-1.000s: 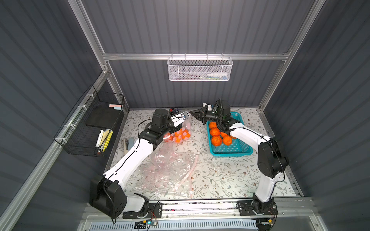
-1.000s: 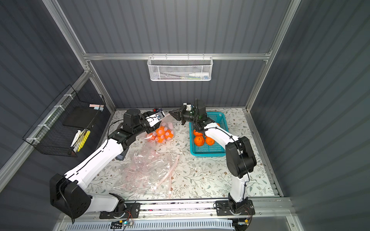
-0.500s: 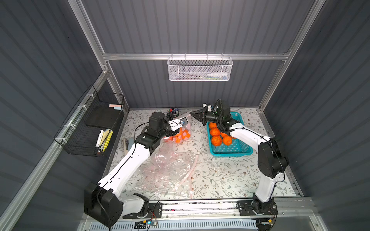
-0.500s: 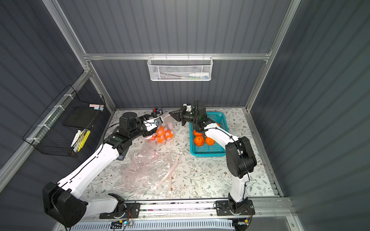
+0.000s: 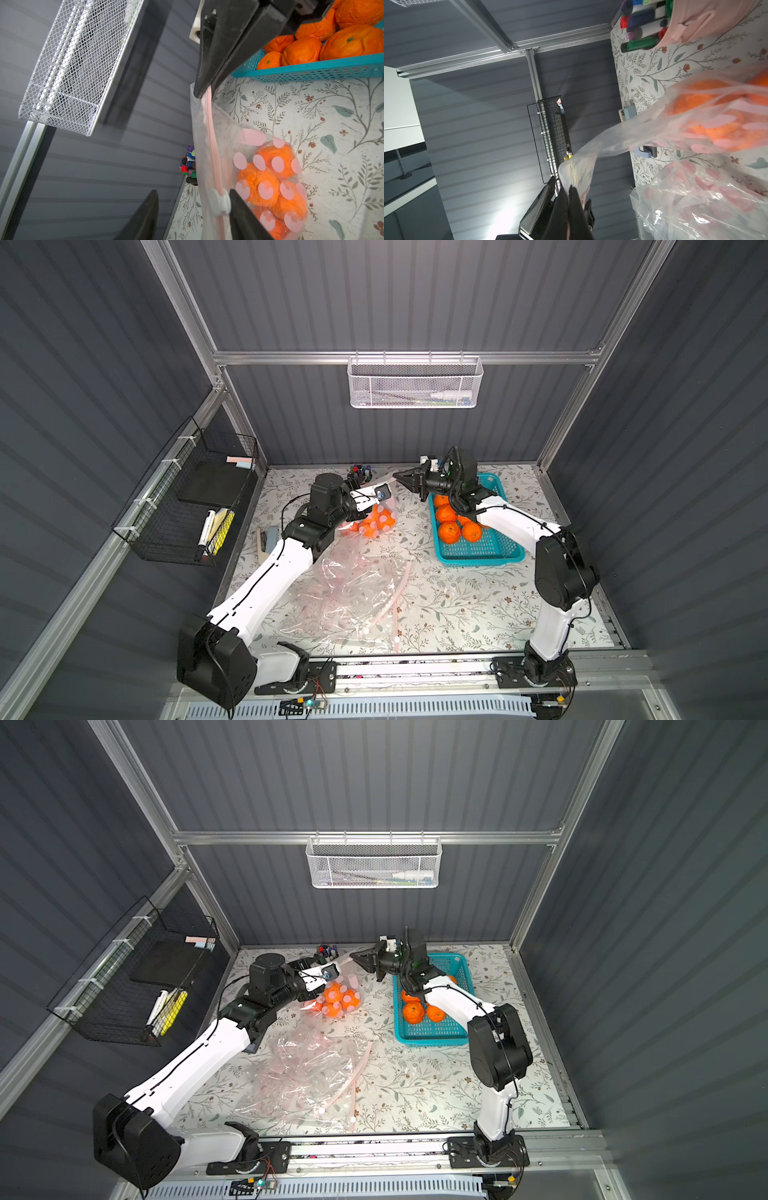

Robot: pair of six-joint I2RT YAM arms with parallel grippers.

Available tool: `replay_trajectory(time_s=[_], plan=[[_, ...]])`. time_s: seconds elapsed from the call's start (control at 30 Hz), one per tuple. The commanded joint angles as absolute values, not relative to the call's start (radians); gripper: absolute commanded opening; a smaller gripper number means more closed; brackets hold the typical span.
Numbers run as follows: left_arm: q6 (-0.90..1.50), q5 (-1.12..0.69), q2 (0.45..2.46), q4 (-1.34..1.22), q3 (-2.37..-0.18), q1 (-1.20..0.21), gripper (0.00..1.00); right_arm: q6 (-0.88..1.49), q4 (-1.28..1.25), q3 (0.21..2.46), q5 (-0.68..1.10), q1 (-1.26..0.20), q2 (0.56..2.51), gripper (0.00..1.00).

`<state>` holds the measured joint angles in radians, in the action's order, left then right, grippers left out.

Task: Open the zip-top bag and take out the orange
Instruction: Unzip the zipper on the zipper food storage bag.

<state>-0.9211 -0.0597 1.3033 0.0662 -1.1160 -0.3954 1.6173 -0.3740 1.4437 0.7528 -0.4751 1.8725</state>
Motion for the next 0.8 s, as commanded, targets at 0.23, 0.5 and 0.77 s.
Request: replay_trajectory(time_s=[0.23, 0.5, 0.77], plan=[[-0.939, -0.106, 1.325, 0.057, -1.114, -0.4, 0.38, 1.646, -0.394, 1.463, 0.761, -0.487, 1.87, 0.02], [-0.94, -0.102, 1.331, 0.072, -1.119, -0.402, 0.18, 1.648, -0.396, 1.471, 0.764, -0.489, 1.87, 0.02], [-0.913, -0.067, 1.3, 0.094, -1.109, -0.402, 0.11, 1.658, -0.408, 1.478, 0.762, -0.482, 1.871, 0.02]])
